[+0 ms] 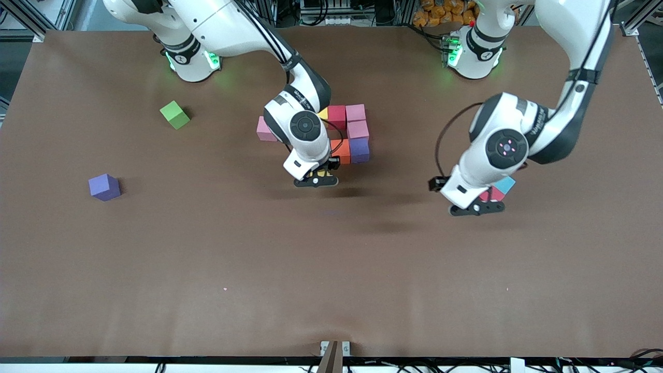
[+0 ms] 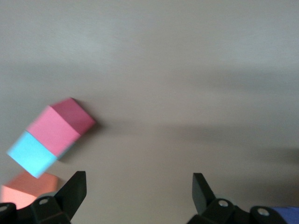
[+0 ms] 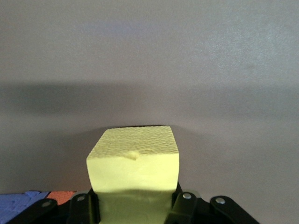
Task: Form number 2 with 11 blocks
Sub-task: 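Place yellow below cyan with the right gripper while the left gripper grasps pink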
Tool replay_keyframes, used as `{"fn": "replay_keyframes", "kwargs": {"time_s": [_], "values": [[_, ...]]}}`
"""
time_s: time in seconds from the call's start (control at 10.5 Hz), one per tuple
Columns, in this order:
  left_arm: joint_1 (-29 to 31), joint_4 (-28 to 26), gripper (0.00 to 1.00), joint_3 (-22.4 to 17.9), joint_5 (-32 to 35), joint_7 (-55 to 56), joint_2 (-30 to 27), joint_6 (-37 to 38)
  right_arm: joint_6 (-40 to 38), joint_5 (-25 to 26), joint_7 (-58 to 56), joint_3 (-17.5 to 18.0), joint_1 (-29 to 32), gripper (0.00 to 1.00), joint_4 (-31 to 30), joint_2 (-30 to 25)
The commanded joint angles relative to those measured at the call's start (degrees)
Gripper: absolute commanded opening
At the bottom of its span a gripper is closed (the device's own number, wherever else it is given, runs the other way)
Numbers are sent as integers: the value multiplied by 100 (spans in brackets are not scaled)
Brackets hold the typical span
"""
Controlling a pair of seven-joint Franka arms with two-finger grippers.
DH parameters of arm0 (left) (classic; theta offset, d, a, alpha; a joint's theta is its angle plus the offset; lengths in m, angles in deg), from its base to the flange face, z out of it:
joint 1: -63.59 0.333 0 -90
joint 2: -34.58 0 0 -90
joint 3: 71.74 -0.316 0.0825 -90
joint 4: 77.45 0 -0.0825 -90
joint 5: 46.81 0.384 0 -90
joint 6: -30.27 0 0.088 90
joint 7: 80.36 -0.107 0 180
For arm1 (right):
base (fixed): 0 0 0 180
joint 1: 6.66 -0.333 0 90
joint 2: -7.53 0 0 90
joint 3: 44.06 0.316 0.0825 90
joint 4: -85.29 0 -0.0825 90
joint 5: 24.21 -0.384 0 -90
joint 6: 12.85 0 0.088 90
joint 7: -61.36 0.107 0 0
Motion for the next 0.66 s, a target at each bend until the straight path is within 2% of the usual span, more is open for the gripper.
{"fn": "replay_keyframes", "kwargs": {"time_s": [0.0,0.09,0.28,0.47,0.57], "values": [[674,-69,100,94,284,-1348,92,-153,-27,149,195,-57,-150,40,123,125],[956,-209,100,120,293,-1860,31,-294,-27,166,316,-57,-159,40,123,125],[1090,-507,100,112,327,-2583,-39,-644,-27,201,379,-57,-211,40,123,125],[1318,-981,100,120,765,-3321,-48,-1312,-27,201,388,-57,-212,40,123,125],[1432,-1123,100,120,776,-3690,-92,-1480,-27,201,388,-57,-220,40,123,125]]}}
